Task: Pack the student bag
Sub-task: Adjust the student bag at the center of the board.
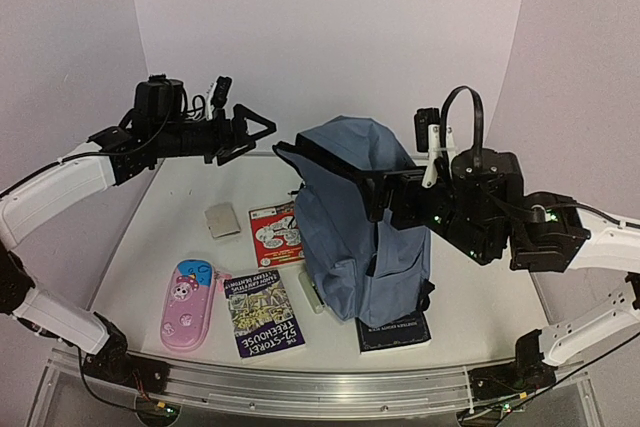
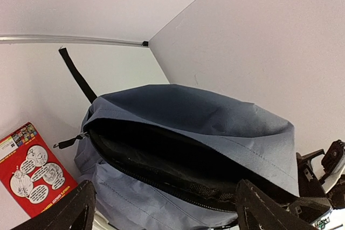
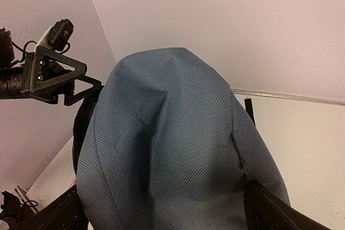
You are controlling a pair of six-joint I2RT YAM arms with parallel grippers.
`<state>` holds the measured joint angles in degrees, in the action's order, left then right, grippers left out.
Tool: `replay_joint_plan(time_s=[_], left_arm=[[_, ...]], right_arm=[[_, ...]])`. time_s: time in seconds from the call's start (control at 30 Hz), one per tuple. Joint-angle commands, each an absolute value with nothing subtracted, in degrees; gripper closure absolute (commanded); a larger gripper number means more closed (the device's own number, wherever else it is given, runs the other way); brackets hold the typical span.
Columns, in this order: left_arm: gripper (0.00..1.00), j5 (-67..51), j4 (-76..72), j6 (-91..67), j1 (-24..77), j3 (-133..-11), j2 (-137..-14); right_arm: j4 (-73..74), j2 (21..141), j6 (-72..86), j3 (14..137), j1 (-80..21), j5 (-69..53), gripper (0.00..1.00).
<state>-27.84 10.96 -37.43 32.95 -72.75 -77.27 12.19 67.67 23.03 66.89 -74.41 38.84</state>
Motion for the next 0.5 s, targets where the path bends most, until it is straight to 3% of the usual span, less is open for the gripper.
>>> replay_joint_plan(time_s=[0.0,0.3,0.47], left_arm=[[0.07,-29.0,11.5,-36.6,33.0,-74.6,-78.6],[0.06,-29.6,13.4,-37.0,33.2,-73.9,-81.5],[0.13,-28.8,14.5,-38.2,33.7,-69.5,-80.5]], right_arm=[[9.3,65.7,23.5,67.9,-74.6,39.1,0.02],[9.1,66.0,24.3,66.0,-74.6,42.9,0.02],[9.2,67.5,24.2,65.4,-74.6,46.3,0.03]])
